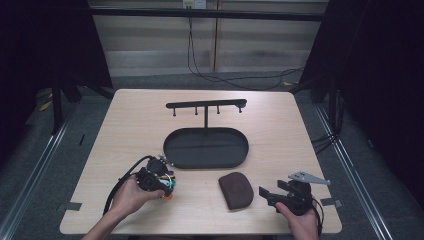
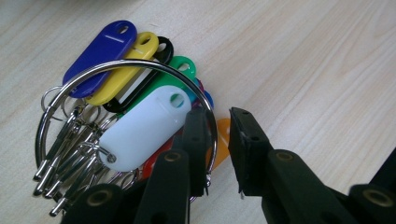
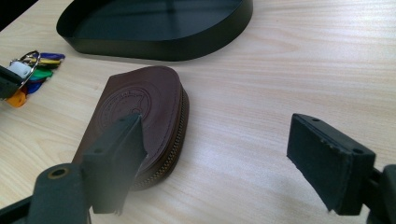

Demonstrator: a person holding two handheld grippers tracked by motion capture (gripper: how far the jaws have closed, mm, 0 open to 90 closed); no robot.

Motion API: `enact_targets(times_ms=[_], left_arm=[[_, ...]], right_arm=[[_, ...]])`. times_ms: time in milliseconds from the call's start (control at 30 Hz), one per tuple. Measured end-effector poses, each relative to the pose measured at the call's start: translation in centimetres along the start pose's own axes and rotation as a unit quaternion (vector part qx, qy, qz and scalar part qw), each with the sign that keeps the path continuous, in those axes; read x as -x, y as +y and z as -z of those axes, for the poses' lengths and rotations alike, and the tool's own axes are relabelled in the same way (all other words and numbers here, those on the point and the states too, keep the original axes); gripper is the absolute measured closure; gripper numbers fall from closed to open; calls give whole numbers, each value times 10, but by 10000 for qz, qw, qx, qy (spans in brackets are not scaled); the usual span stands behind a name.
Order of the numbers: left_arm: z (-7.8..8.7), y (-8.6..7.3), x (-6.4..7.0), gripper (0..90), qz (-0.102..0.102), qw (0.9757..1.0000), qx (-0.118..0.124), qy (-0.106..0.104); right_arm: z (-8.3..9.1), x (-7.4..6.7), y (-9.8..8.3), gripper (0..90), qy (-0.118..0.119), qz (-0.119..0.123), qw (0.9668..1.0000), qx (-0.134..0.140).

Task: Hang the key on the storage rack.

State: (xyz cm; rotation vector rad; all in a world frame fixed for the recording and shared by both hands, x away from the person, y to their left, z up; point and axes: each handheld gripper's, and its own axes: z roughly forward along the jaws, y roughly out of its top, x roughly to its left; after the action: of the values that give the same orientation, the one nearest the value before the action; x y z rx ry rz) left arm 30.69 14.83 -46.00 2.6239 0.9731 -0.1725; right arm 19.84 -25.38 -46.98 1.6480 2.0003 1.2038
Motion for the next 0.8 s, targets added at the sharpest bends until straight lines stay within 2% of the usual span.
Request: enact_targets(times_ms=[67, 167, 333, 433, 567, 667, 733, 800], left_arm=[[-2, 6, 6, 758, -55, 9997, -186, 178], [-2, 10, 8, 760, -65, 9991, -325, 267], [-4, 17, 13, 774, -159, 9966, -606, 531], [-5, 19, 14, 818, -139, 9957, -680, 609], [-6, 21, 15, 835, -206, 9943, -773, 702], [-5, 22, 12, 849, -179, 9948, -801, 599], [-5, 23, 8, 837, 21, 9964, -740, 417], [-5, 24, 8, 806, 16, 9964, -762, 383]], right_arm=[[0, 0, 0, 189, -1, 3, 10000, -4], [0, 0, 0, 189, -2, -2, 10000, -4], [0, 0, 0, 189, 2, 7, 10000, -15], [0, 0, 0, 189, 6, 6, 10000, -16], [0, 0, 0, 188, 0, 0, 10000, -13], [0, 0, 0, 186, 2, -2, 10000, -22], [0, 0, 0, 186, 2, 2, 10000, -28], [-1, 0, 0, 186, 6, -8, 10000, -26]])
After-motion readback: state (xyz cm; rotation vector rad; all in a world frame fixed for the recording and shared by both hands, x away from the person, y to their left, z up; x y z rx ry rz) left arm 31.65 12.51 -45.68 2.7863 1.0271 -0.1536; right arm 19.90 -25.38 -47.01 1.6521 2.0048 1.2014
